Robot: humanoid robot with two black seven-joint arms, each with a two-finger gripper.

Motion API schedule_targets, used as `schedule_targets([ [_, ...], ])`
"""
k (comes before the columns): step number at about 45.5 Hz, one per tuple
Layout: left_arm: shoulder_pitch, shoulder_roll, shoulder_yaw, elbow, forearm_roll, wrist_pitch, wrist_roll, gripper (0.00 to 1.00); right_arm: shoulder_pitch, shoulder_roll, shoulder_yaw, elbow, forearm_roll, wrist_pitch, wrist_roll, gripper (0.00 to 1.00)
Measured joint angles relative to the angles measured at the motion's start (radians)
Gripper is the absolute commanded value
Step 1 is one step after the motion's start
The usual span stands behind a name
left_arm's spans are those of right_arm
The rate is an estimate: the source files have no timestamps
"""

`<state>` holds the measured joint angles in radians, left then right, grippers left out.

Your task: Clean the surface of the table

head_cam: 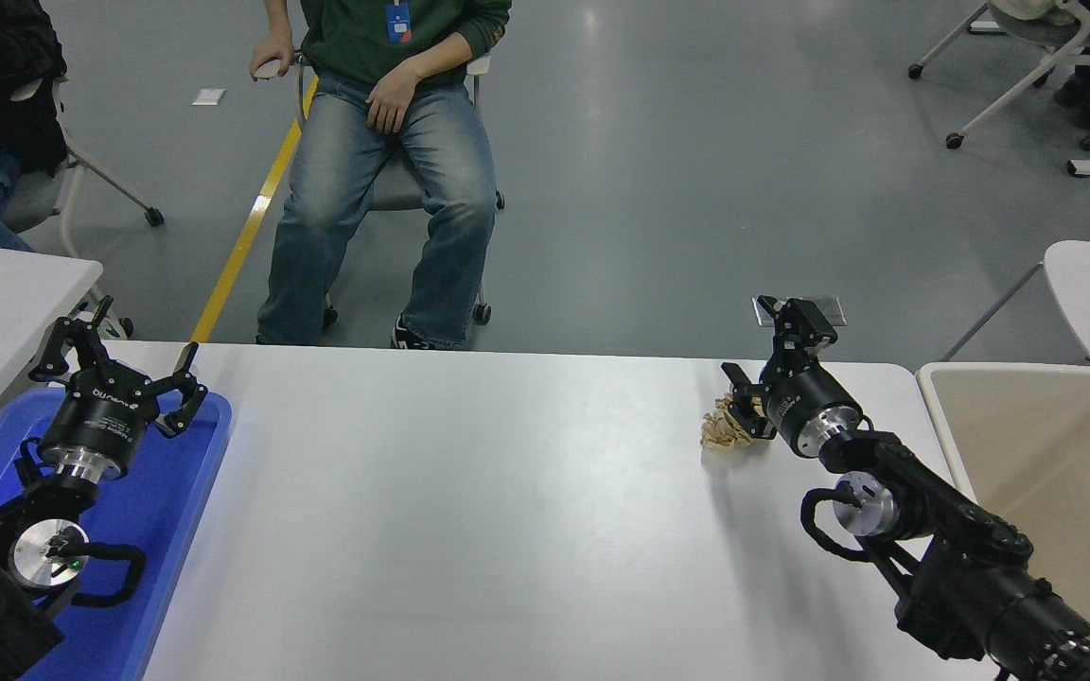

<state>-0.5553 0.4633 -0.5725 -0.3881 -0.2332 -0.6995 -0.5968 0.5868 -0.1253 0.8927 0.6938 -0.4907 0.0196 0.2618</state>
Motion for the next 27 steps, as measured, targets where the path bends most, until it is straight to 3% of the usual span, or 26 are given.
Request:
schedule_targets([
  [27, 0.0, 0.0, 0.0, 0.0, 0.0, 0.0, 0.0, 1.0, 0.001, -0.007, -0.013, 0.014, 0.019, 0.005, -0.008, 1.0],
])
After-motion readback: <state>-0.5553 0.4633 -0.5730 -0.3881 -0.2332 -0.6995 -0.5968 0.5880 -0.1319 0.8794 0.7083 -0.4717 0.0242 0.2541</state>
